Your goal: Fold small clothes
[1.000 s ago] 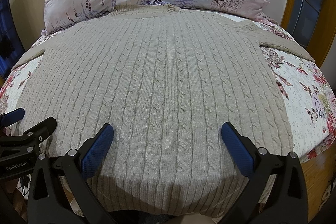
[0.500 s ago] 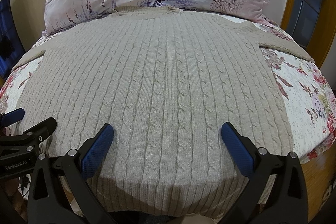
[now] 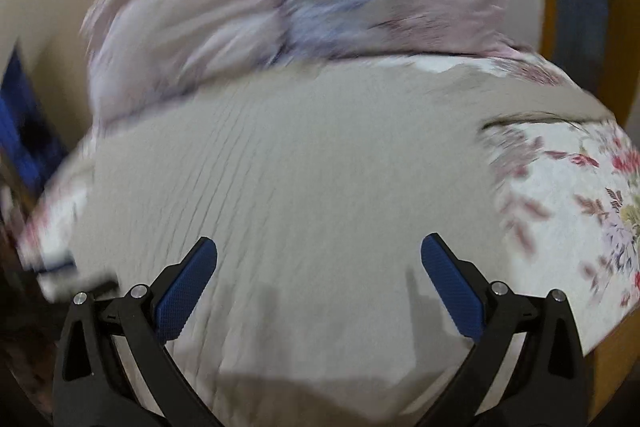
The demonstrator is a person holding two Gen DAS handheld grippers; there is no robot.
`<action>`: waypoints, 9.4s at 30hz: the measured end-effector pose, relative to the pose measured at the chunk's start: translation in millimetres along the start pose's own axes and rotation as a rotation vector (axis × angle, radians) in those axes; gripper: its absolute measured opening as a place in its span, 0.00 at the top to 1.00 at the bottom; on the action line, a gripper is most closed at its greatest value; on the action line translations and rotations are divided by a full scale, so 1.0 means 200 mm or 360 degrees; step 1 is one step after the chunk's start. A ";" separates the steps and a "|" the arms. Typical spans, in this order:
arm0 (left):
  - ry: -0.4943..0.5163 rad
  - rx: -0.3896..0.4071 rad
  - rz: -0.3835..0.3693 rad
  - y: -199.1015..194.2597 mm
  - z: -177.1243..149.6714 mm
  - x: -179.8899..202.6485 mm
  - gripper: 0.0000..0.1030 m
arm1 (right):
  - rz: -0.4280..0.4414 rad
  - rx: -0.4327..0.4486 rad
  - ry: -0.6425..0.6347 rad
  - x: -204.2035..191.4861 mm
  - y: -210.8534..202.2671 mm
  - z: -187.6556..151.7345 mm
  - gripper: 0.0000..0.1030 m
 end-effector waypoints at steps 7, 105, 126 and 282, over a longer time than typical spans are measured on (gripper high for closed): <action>0.0050 0.0016 0.0055 0.01 0.20 0.01 0.02 | -0.0054 -0.0005 0.0503 0.62 0.02 0.46 0.09; -0.0459 -0.0023 -0.1012 0.17 0.69 -0.22 0.10 | 0.0512 -0.0454 0.0228 -0.15 0.50 0.60 0.44; -0.0764 -0.0179 -0.1136 0.42 0.91 -0.34 0.95 | 0.0448 -0.0187 0.1101 0.57 0.46 0.57 0.87; -0.0343 0.0055 -0.0849 0.01 0.10 -0.72 0.32 | 0.0197 -0.0378 0.0415 0.29 -0.05 0.39 0.47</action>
Point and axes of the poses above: each gripper's, at about its wrist camera, not at the fingertips, and y roughly the way its jaws point, x to its right, z to its top, the point moved 6 cm from there along y, roughly the way its jaws point, and after that the axes turned 11 degrees about -x, right-handed, at the moved point
